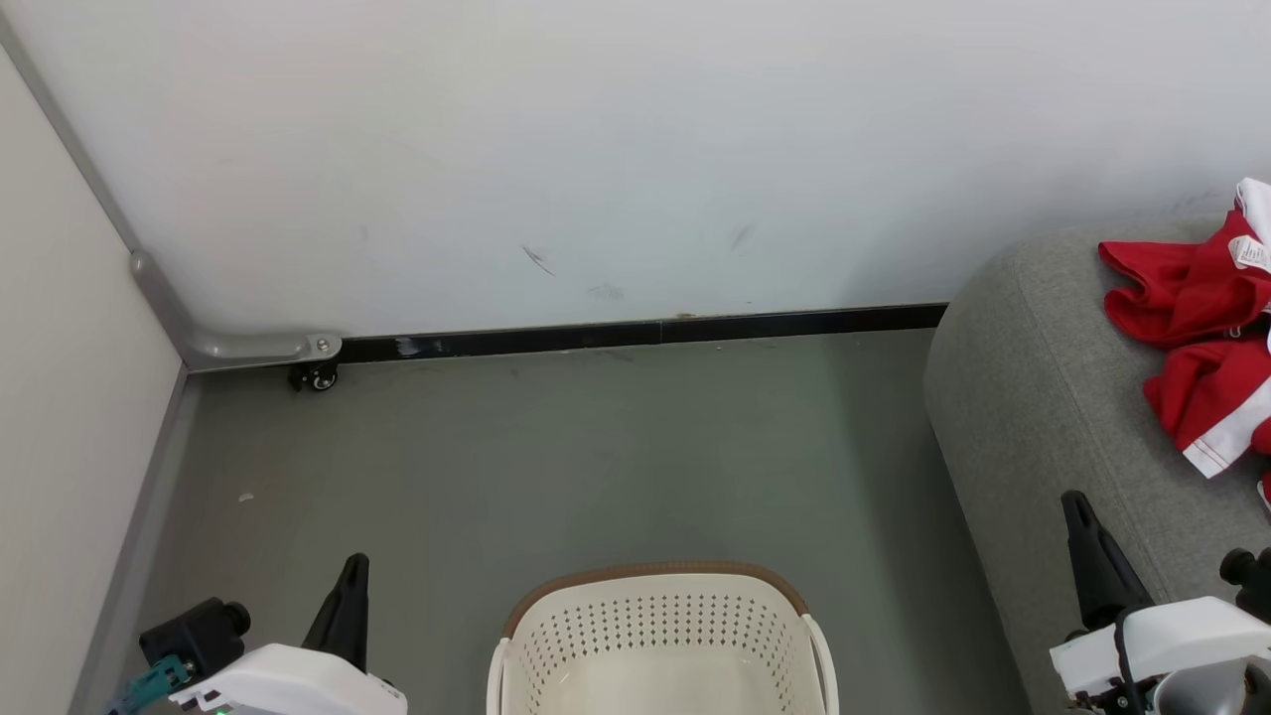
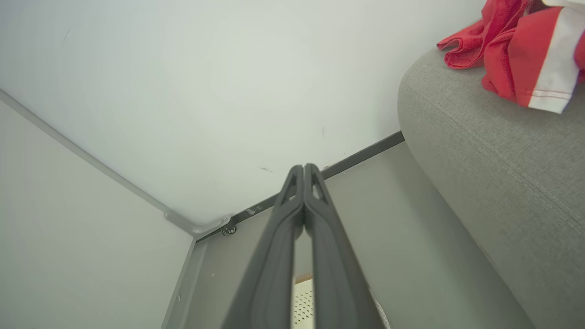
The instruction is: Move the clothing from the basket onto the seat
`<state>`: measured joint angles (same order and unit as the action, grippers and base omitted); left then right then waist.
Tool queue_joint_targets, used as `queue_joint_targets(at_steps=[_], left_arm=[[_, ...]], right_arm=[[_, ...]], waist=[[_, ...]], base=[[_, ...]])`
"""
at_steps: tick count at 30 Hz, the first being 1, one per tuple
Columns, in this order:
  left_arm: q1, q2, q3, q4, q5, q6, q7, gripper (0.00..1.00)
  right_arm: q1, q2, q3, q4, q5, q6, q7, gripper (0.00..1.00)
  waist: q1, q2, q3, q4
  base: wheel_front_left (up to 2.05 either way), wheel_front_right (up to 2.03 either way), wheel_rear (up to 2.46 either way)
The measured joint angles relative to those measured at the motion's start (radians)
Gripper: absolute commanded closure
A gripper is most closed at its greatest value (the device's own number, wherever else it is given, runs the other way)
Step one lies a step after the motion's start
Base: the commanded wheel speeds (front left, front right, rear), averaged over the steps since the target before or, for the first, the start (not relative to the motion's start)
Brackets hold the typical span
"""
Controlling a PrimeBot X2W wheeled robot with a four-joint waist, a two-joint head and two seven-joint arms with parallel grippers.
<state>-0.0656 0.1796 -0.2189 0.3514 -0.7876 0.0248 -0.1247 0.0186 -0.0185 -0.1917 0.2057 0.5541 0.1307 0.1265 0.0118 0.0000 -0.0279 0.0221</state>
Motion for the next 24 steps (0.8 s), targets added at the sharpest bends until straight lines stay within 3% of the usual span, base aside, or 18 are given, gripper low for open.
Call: queue_joint_targets(at_steps=[6,14,24], left_arm=[[0.000,-0.011,0.027,-0.008,-0.073,-0.016,0.021,1.00],[0.000,-0.029,0.063,-0.017,-0.161,-0.026,0.054,1.00],[0.000,-0.049,0.107,-0.025,-0.280,-0.053,0.089,1.00]], right_arm=[[-0.005,0.000,0.000,0.006,0.091,0.000,0.005,1.00],[-0.007,-0.001,0.002,0.017,0.212,0.000,0.006,1.00],[-0.023,-0.003,0.008,0.028,0.366,0.000,0.006,1.00]], waist=[[0.0044,0.0000,-0.004,-0.002],[0.0057,0.0000,-0.006,-0.005],[-0.0013,0.0000,0.000,-0.008]], base=[[0.00,0.00,0.00],[0.00,0.00,0.00],[0.00,0.00,0.00]])
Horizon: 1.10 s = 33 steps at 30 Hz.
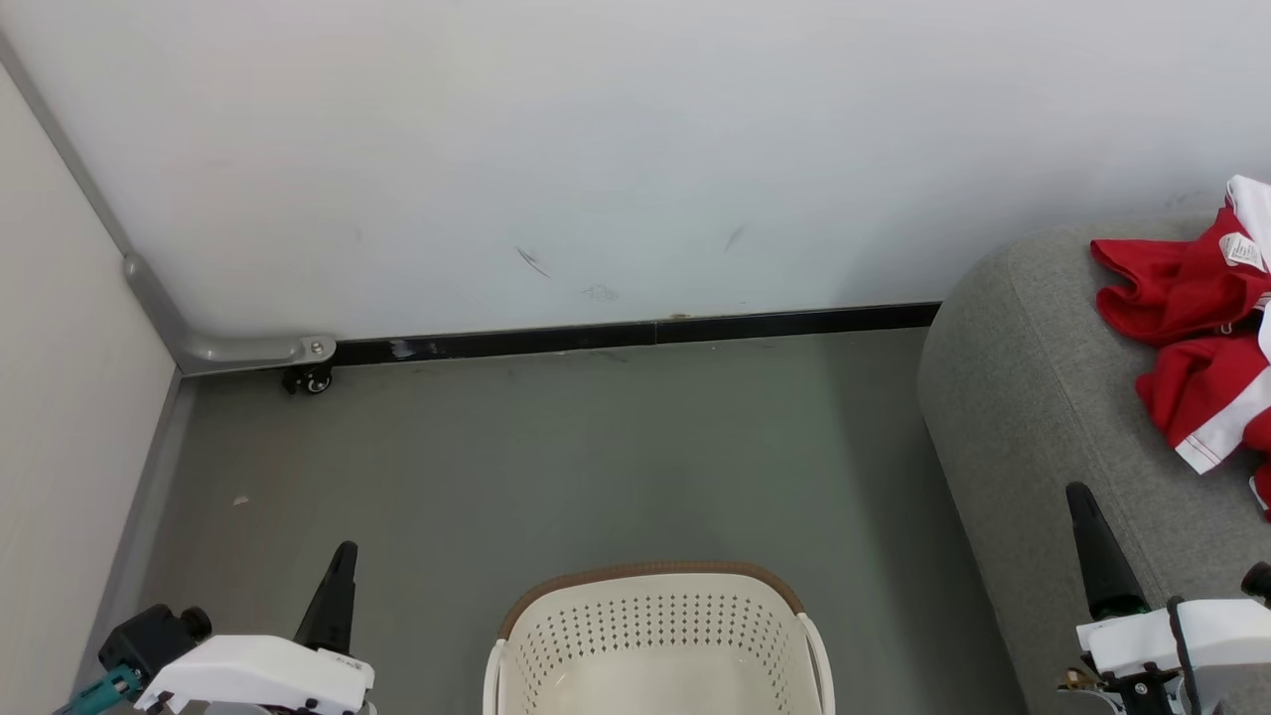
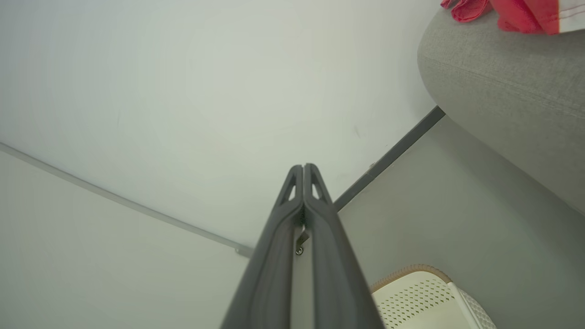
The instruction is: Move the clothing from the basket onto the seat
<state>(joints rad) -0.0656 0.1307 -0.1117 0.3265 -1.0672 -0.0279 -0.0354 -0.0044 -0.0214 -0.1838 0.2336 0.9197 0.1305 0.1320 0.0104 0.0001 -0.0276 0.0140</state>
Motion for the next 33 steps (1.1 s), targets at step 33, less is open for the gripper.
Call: queue_joint_targets(at_steps=[33], left_arm=[[-0.001,-0.071,0.151,-0.033,-0.402,-0.071,0.114,1.00]], right_arm=[[-0.045,-0.012,0.026,0.035,0.514,0.000,0.000,1.00]], waist=[[-0.0097,0.0000,0.026,-0.011]], base=[[0.00,0.00,0.00]])
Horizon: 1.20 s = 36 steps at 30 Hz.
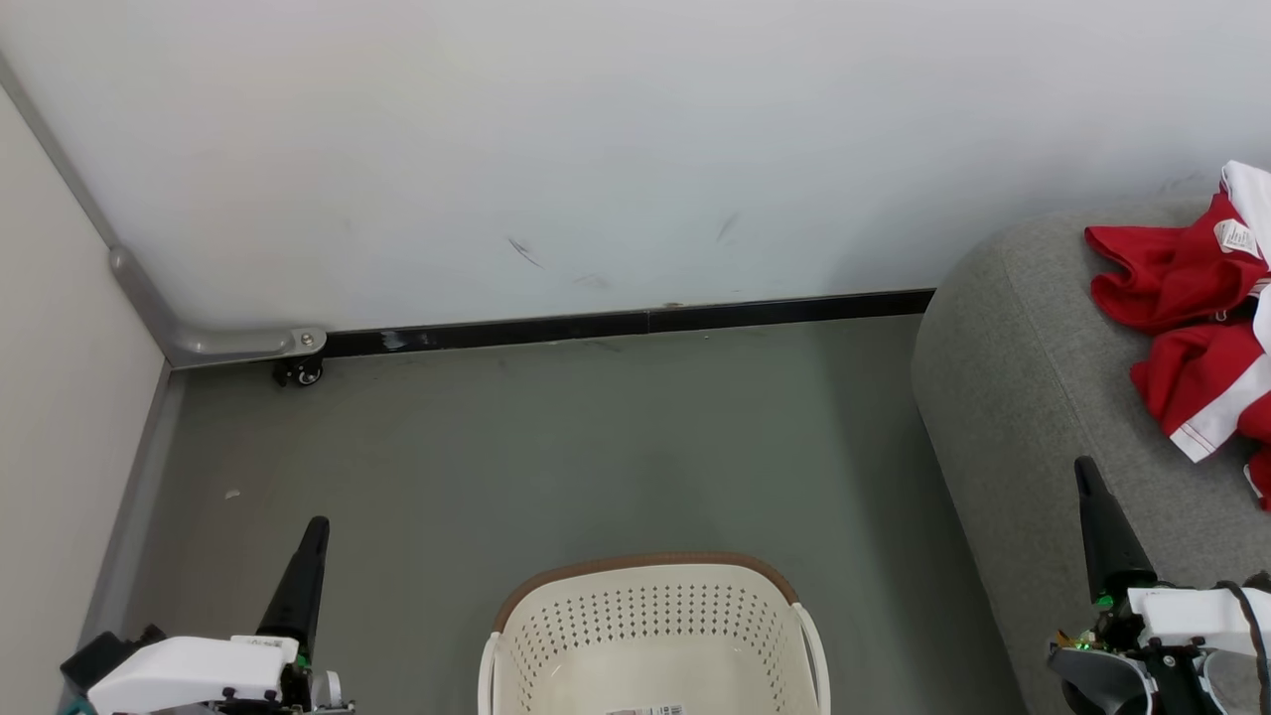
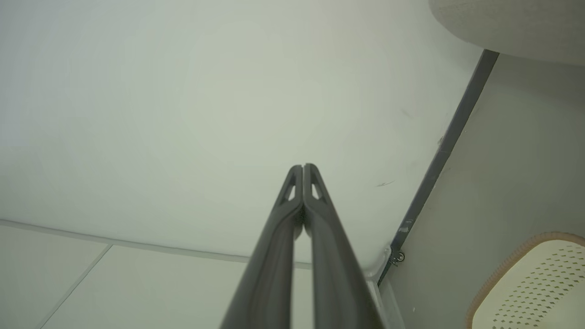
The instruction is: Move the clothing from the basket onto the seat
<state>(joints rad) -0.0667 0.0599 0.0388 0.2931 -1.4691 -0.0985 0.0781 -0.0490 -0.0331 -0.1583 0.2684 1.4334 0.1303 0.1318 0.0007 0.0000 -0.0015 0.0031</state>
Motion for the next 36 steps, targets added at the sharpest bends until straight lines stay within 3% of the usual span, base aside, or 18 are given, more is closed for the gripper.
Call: queue_joint_targets(at_steps=[11,36], left_arm=[[0.000,-0.018,0.048,-0.009,-0.127,-0.024,0.036,1.00],[-0.001,-0.022,0.049,-0.011,-0.131,-0.025,0.036,1.00]], right_arm=[[-0.020,-0.002,0.004,0.017,0.157,0.000,0.000,1.00],[-0.020,-0.002,0.011,0.016,0.162,0.000,-0.005,1.00]], waist=[[-0.0001,0.0000,0.004,-0.003],[-0.0003,0.0000,0.004,-0.003]], base=[[0.00,0.00,0.00],[0.00,0.00,0.00]])
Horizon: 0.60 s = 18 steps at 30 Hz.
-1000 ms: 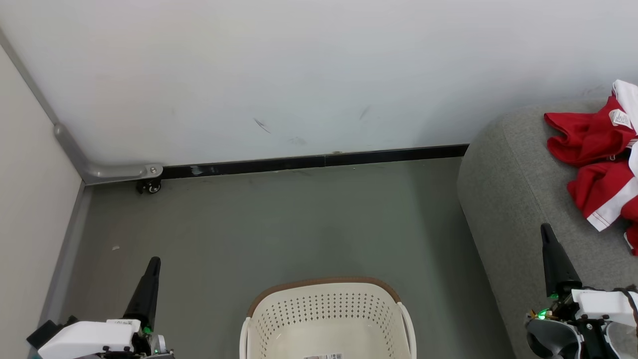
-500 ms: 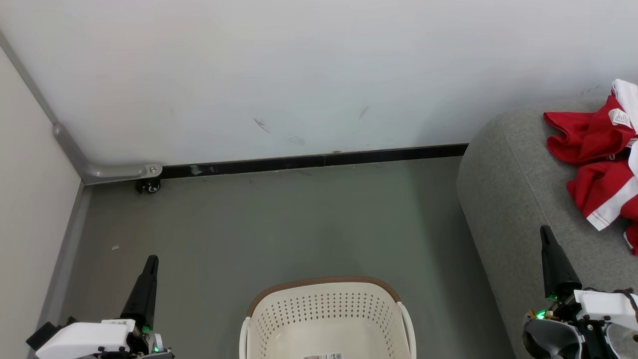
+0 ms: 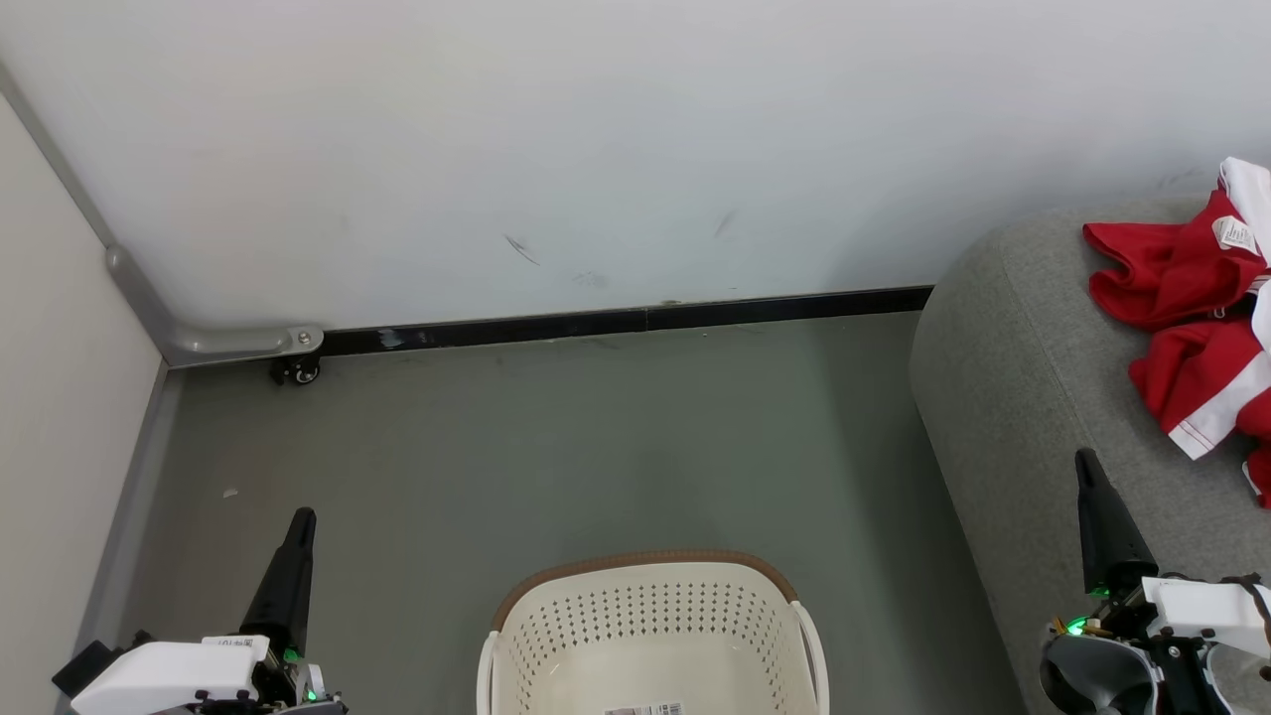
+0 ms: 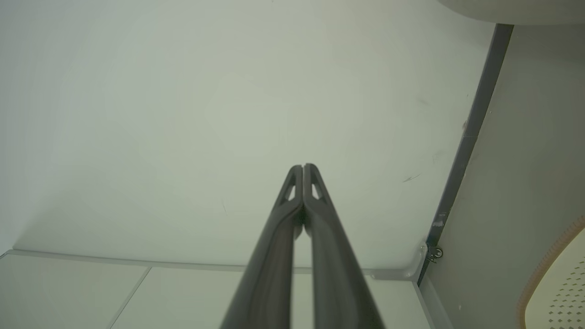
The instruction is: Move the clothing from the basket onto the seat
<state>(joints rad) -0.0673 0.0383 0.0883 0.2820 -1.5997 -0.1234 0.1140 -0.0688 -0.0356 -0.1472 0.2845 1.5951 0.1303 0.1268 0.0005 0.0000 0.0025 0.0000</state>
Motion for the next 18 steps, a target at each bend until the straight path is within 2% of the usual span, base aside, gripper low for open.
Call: queue_joint_targets(at_steps=[18], left_arm=[[0.000,0.000,0.000,-0.002,0.000,0.000,0.000,1.00]], right_arm=[[0.000,0.000,0.003,-0.003,0.001,0.000,-0.004,1.00]], waist=[[-0.0001,0.0000,0.000,0.000]], base=[[0.00,0.00,0.00]])
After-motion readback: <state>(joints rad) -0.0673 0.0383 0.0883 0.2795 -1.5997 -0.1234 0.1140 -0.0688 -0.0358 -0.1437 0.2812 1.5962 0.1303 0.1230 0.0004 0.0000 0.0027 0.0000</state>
